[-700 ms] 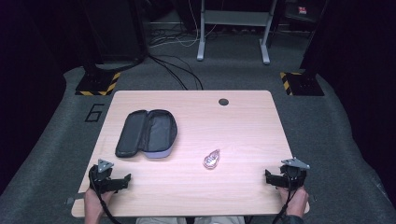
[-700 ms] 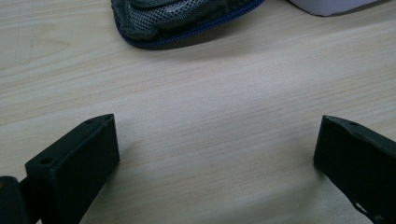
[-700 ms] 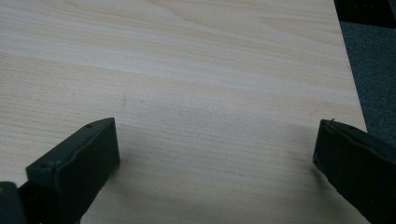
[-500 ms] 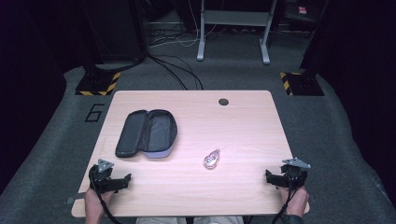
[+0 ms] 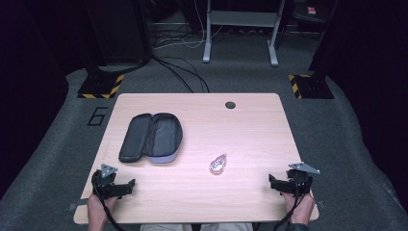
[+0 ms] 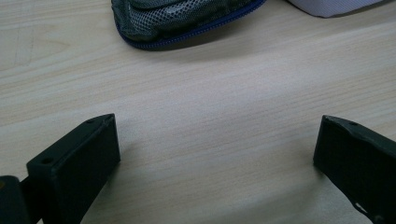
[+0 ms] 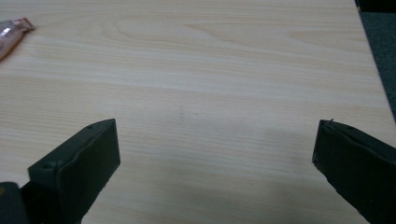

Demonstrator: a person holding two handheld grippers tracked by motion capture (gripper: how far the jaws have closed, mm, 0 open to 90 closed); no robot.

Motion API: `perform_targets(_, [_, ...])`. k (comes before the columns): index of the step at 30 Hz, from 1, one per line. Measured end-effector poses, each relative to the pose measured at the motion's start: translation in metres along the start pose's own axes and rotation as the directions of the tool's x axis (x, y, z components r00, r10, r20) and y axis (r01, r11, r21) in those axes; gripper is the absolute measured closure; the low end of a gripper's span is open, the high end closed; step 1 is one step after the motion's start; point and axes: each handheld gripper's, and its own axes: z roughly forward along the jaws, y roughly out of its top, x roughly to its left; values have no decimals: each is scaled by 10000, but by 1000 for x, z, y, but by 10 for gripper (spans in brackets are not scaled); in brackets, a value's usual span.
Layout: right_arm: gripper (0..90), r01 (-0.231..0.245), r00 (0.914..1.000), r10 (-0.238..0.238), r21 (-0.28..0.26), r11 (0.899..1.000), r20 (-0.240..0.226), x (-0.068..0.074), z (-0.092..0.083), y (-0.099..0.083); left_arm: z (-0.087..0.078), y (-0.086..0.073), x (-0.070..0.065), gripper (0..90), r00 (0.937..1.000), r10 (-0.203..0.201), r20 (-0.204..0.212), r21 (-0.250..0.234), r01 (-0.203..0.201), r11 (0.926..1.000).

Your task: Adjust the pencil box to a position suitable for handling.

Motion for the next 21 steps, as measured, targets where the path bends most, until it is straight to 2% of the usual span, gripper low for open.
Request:
perform_targets(10, [8, 393, 9960, -403, -150, 9991, -796, 40, -3, 18, 1, 0, 0, 0, 10000, -25, -57, -75, 24, 10000])
perform_targets(14, [10, 535, 9917, -558, -223, 9983, -1161, 55, 2, 23, 1, 0, 0, 0, 10000, -40, -48, -102, 39, 9999])
perform_targets(15, [10, 535, 9917, -558, -223, 9983, -1161, 55, 2, 23, 1, 0, 0, 0, 10000, -40, -48, -102, 39, 9999])
perform_targets(16, [10, 617, 9895, -632, -149, 9980, -1301, 63, 5, 26, 1, 0, 0, 0, 10000, -42, -45, -85, 42, 10000])
perform_targets(21, [13, 865, 9827, -861, -52, 9962, -1642, 84, 15, 32, 1, 0, 0, 0, 10000, -50, -34, -90, 50, 9999])
